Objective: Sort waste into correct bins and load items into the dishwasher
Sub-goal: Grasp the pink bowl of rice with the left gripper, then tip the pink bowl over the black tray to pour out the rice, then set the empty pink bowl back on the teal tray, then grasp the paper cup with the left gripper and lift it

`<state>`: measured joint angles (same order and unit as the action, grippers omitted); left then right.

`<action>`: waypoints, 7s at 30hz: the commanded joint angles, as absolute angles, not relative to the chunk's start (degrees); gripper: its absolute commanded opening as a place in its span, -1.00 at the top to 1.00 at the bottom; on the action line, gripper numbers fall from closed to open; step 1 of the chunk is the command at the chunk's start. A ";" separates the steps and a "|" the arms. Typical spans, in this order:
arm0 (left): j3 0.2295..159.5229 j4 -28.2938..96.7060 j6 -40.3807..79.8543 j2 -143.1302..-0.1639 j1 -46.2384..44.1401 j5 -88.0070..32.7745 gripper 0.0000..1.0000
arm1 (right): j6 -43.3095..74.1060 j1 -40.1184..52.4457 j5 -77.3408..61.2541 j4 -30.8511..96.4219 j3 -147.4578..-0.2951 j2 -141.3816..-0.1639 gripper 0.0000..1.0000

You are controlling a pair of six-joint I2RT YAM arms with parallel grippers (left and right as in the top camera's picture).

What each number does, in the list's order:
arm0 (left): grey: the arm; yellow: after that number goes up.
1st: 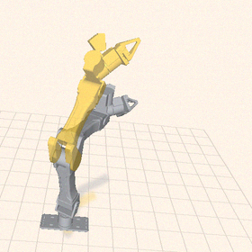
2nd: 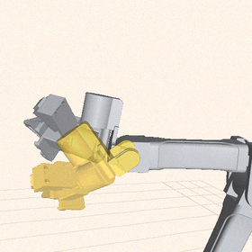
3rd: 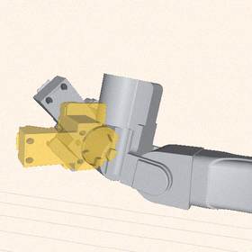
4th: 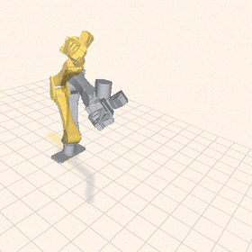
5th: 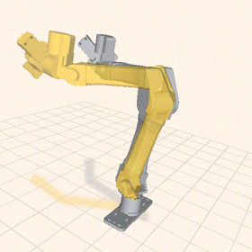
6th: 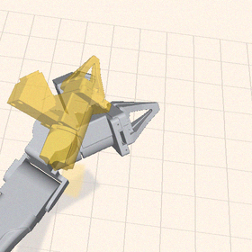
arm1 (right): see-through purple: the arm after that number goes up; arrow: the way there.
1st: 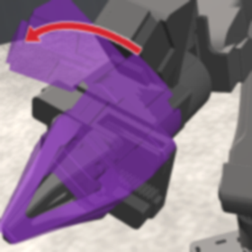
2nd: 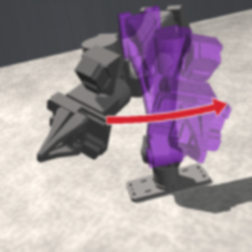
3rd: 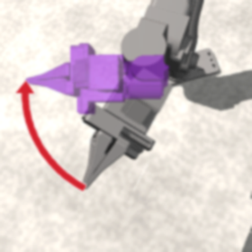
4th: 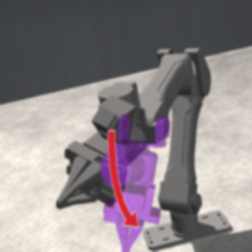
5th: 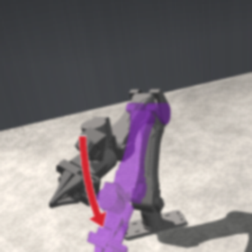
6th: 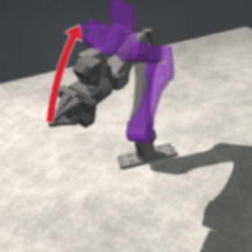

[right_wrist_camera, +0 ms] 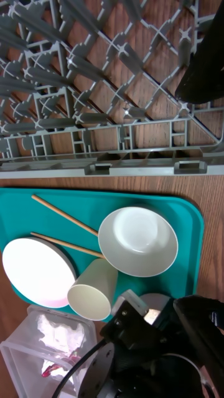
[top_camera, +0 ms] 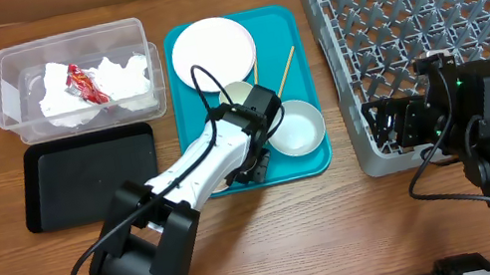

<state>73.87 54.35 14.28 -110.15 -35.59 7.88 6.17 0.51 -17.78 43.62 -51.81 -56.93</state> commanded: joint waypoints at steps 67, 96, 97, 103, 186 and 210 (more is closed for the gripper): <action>64.71 47.88 -2.07 -99.63 35.99 -77.12 0.92 | 5.96 0.80 -18.13 45.08 -53.32 -56.77 -1.00; 64.71 44.99 8.14 -99.63 39.05 -90.59 0.92 | 5.93 0.80 -18.11 45.12 -53.32 -56.77 -1.00; 64.71 45.01 9.39 -99.63 39.03 -90.59 0.92 | 5.93 0.80 -18.11 45.12 -53.32 -56.77 -1.00; 64.71 43.97 13.61 -99.63 38.87 -90.56 0.92 | 5.93 0.80 -18.13 44.62 -53.32 -56.77 -1.00; 113.95 76.42 3.75 -116.60 -26.92 -1.17 -0.42 | 5.96 0.80 -20.80 43.83 -53.32 -56.77 -1.00; 113.97 68.25 5.13 -130.10 -22.52 -2.98 0.10 | 5.96 0.80 -22.79 43.86 -53.32 -56.77 -1.00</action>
<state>113.30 68.69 6.13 -127.50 -22.13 -1.74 6.20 0.51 -22.28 44.18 -51.81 -56.93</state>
